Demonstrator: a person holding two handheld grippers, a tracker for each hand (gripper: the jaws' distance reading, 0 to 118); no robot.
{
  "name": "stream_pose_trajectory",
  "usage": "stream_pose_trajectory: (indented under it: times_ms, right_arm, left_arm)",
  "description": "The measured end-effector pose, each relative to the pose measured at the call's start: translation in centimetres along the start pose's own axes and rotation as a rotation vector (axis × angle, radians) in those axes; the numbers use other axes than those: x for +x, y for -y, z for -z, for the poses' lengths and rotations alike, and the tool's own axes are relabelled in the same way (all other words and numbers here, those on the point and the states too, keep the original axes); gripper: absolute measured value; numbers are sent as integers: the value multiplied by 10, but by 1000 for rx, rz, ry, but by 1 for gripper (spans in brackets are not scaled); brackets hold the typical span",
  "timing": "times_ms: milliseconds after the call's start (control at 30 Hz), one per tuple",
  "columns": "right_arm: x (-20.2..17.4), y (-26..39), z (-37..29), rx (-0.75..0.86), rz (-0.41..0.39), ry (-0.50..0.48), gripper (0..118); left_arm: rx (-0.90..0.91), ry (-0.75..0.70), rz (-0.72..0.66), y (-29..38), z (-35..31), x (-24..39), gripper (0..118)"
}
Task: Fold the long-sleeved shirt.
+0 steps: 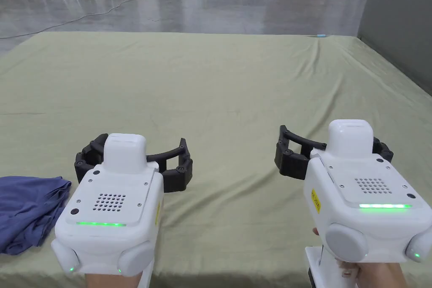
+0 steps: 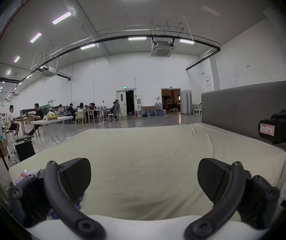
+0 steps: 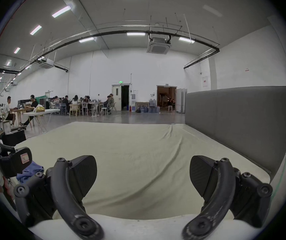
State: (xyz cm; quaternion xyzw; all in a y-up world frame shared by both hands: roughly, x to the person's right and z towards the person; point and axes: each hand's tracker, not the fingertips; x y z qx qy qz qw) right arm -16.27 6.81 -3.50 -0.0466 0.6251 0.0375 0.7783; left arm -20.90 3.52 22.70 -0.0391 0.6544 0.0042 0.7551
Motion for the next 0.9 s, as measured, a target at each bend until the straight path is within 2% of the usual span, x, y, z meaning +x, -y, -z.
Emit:
stream_pose_trajectory:
  times_ms: [67,167,233,400,500,600,733,800,900]
  right_arm:
    - [-2,-6,0,-26,14,-1,109]
    - [-8,-12,0,-55,22,128,109]
    - [-9,-14,0,-36,20,160,109]
    - [-2,-12,-5,-20,37,113,109]
    - [-8,-11,-2,-18,2,165,109]
    - [-3,-11,-4,-4,46,132,109]
    - [-3,-12,-2,10,45,168,109]
    - [2,-10,0,-37,82,139,109]
    - [8,-6,6,-82,76,90,109]
  left_arm:
    - [-2,-4,0,-1,1,-1,118]
    - [-16,-13,4,-2,2,-1,118]
    - [-11,-14,0,-2,2,-1,118]
    - [-23,-11,7,-1,3,1,118]
    - [-25,-5,7,0,3,2,118]
    - [-26,-4,14,0,3,4,118]
    - [-24,-4,25,0,3,4,118]
    - [-24,-3,21,-1,4,3,118]
    - [-22,-7,14,-1,4,2,118]
